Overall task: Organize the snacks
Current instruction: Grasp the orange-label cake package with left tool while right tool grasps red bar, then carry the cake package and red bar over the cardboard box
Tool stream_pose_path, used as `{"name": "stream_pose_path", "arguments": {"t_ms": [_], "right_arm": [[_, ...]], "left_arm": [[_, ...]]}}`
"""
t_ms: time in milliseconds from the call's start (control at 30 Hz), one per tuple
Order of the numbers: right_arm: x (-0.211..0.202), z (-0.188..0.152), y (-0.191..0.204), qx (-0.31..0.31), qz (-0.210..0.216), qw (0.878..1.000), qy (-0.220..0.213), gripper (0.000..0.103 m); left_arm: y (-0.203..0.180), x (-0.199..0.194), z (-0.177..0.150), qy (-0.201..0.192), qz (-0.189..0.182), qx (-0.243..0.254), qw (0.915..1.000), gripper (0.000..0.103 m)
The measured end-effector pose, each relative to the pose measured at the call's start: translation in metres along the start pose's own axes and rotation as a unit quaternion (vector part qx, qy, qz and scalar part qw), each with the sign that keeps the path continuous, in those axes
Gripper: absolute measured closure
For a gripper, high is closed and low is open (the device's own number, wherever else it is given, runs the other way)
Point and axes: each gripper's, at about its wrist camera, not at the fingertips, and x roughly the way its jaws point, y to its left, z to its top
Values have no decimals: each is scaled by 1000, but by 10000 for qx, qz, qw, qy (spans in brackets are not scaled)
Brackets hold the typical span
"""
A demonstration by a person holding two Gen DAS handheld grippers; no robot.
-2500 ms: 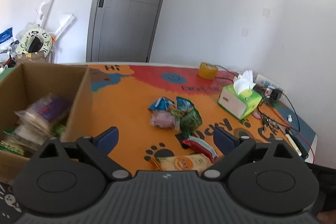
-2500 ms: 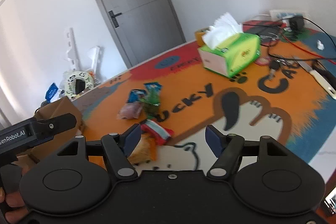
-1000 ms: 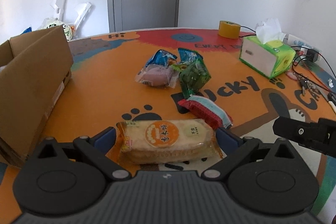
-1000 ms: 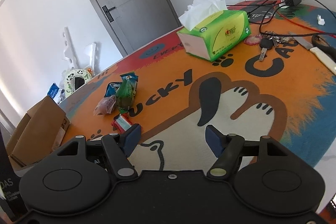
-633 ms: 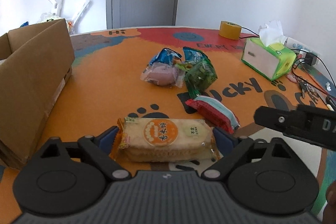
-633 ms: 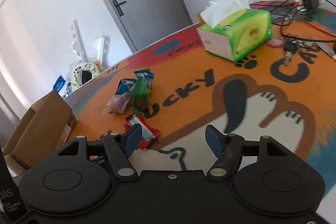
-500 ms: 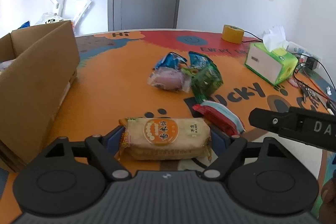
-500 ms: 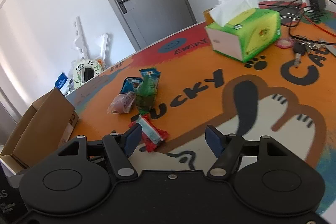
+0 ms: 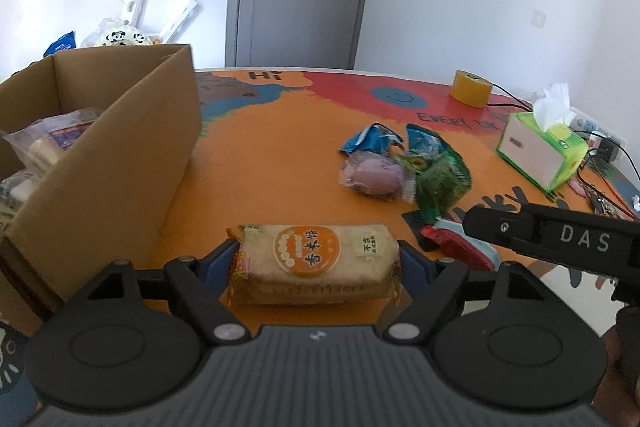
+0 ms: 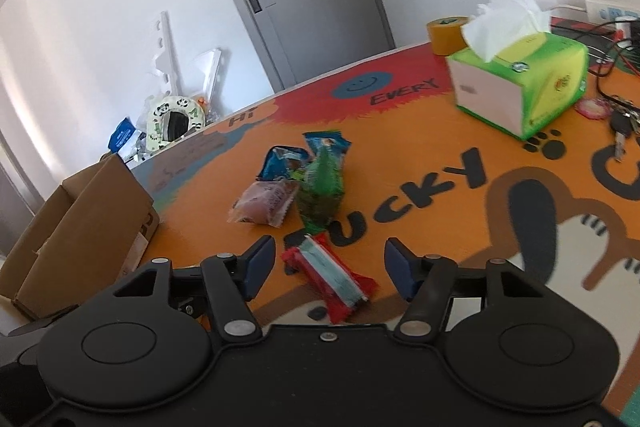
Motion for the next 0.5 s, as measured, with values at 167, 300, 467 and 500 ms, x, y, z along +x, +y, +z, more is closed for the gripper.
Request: {"name": "stream_pose_path", "arguments": {"t_ms": [167, 300, 467, 500], "right_arm": [[9, -2, 4, -75, 12, 9999, 128, 49], [9, -5, 1, -85, 6, 9997, 231, 65], [0, -11, -3, -230, -107, 9994, 236, 80], [-3, -12, -4, -244, -138, 9993, 228, 81]], "left_arm": [[2, 0, -1, 10, -12, 18, 10000, 22], [0, 3, -4, 86, -18, 49, 9999, 22], [0, -2, -5, 22, -24, 25, 10000, 22], [0, -3, -6, 18, -40, 5, 10000, 22]]}}
